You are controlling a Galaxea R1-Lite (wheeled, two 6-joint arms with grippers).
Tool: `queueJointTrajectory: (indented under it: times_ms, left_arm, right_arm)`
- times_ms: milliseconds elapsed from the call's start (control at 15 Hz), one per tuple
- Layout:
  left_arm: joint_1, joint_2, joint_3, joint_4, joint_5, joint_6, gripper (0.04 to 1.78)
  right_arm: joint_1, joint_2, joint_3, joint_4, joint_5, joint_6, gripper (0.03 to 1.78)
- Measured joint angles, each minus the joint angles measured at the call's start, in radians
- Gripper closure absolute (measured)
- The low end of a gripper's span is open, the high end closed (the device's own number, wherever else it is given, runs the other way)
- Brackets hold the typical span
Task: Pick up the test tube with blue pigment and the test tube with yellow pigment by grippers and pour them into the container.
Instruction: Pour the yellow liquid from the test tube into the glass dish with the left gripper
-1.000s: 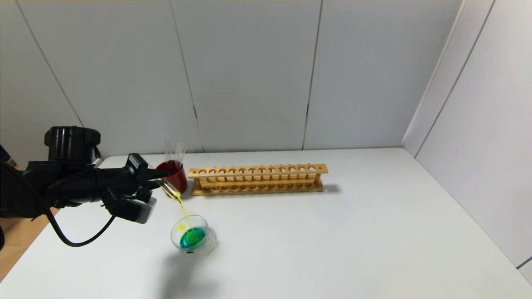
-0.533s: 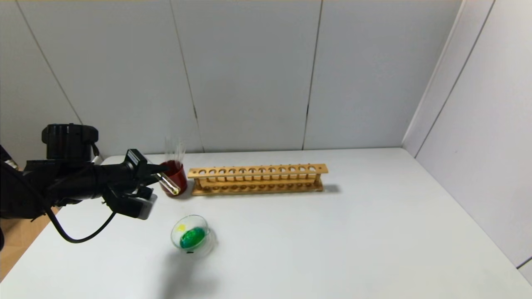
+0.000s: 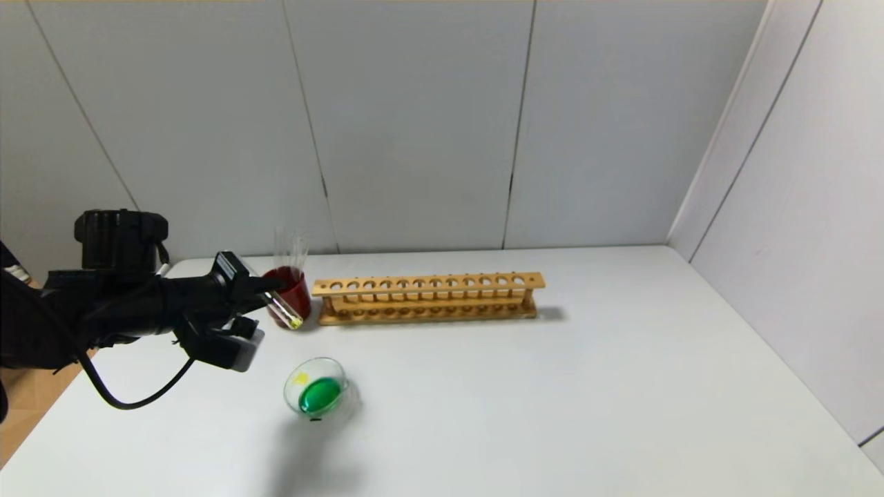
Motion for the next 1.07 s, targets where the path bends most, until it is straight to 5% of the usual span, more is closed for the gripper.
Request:
queueJointTrajectory:
  times_ms: [1067]
  left_arm:
    - [-0.007,-0.021,0.047,-0.033,0.053,0.173,1.51]
  right_arm:
    - [0.000,0.000,0.000,0.000,0.000,0.000,0.06]
